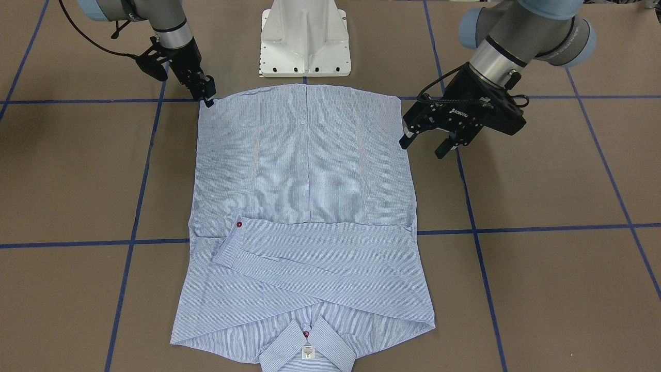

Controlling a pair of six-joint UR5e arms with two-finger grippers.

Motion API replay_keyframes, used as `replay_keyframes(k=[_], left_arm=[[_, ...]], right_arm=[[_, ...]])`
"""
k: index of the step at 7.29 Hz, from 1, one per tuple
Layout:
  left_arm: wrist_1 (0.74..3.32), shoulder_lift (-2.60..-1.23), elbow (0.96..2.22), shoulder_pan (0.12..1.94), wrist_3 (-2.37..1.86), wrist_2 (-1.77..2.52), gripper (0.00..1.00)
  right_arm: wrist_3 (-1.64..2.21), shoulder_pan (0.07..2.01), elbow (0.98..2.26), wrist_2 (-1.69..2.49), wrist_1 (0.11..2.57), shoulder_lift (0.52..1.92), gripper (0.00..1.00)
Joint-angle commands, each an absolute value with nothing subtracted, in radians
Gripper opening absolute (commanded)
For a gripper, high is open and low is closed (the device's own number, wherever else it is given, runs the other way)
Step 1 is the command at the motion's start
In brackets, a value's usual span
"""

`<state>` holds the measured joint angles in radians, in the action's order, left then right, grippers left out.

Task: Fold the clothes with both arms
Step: 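Move the left gripper to the hem corner nearest it and grasp both hem corners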

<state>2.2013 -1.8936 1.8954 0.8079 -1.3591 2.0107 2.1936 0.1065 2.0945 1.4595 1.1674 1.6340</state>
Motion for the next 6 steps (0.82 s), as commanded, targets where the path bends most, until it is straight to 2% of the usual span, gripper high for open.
replay_keyframes(k=[1, 4, 6], left_arm=[[2.201, -1.893, 1.898, 0.808, -1.359, 2.011, 0.99], [2.201, -1.893, 1.901, 0.810, -1.359, 2.011, 0.99], [2.201, -1.891, 1.902, 0.810, -1.359, 2.011, 0.99]], right_arm=[[2.194, 0.104, 2.094, 1.460, 1.167, 1.635, 0.51], [2.194, 0.101, 2.092, 1.465, 1.167, 1.635, 0.58], [2.194, 0.098, 2.086, 1.463, 1.167, 1.634, 0.58]])
